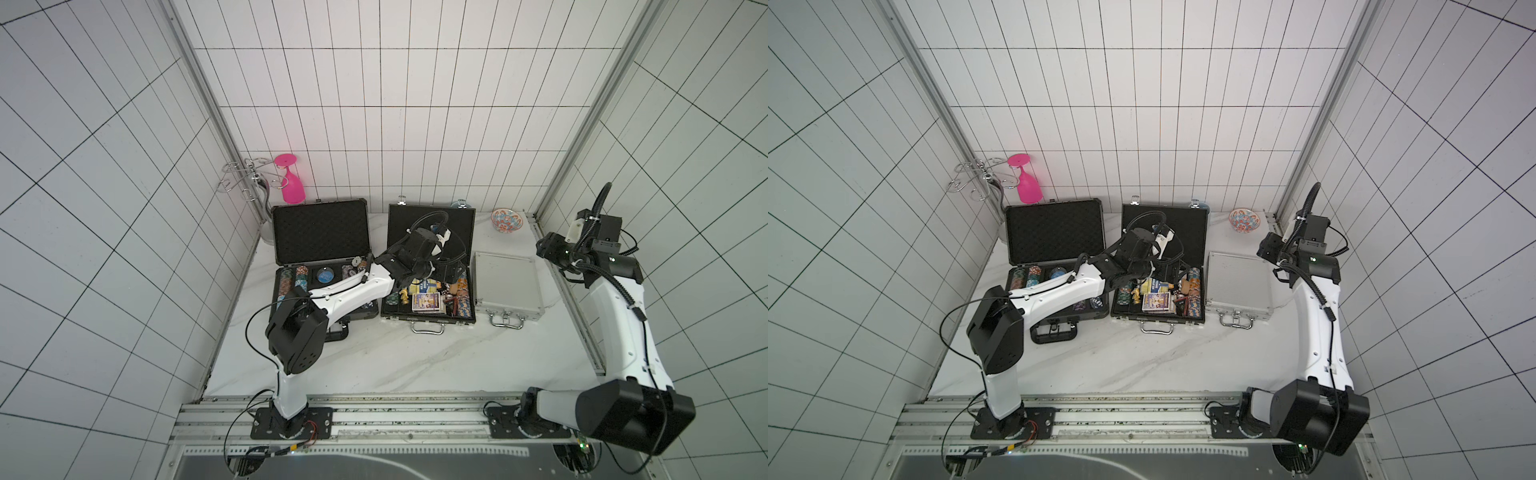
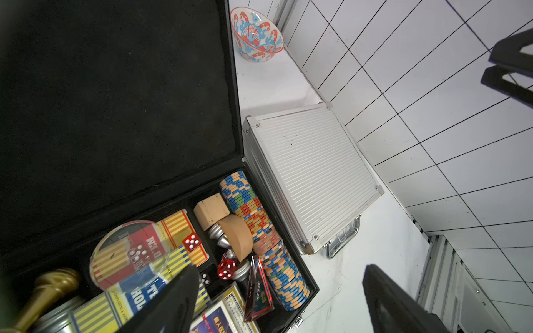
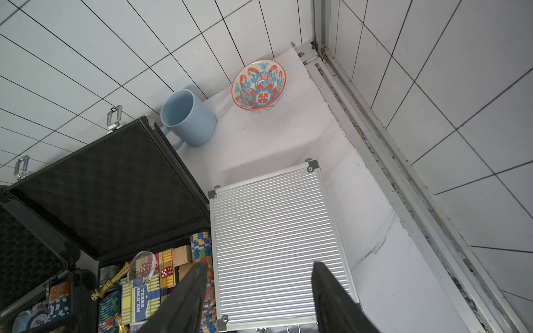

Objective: Close the poker set cases
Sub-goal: Close the lid of the poker set case.

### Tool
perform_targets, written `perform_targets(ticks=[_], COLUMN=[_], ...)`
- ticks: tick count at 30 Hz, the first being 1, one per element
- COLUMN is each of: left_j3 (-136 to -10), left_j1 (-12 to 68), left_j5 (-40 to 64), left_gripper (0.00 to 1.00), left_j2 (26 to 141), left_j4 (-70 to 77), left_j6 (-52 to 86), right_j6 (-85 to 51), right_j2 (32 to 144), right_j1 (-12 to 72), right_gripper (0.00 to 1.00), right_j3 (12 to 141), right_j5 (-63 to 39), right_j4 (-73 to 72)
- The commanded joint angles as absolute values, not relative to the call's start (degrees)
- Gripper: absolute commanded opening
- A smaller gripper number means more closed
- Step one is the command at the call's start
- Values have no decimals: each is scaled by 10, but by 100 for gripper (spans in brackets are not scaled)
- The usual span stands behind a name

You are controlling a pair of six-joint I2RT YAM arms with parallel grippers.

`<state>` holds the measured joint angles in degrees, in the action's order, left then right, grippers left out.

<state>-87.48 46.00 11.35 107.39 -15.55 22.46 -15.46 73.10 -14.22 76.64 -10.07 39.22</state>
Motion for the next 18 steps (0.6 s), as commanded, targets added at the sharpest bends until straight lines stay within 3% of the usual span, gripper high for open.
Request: perform_targets(ticks=[1, 14, 18], left_j3=[-854, -846, -839], left_j1=[441, 417, 417], left_j5=[102, 93, 94], left_gripper=[90, 90, 90], left_j2=[1034, 1020, 1020], left_j4=[-162, -168, -157], left_j6=[214, 201, 209], right_j6=[-133, -151, -164], right_j2=[737, 736, 713], right_j1=[-147, -146, -71], right_gripper=[61, 60, 59], right_j3=[839, 772, 677], right_j5=[-83, -111, -66], right_j4=[420, 362, 292])
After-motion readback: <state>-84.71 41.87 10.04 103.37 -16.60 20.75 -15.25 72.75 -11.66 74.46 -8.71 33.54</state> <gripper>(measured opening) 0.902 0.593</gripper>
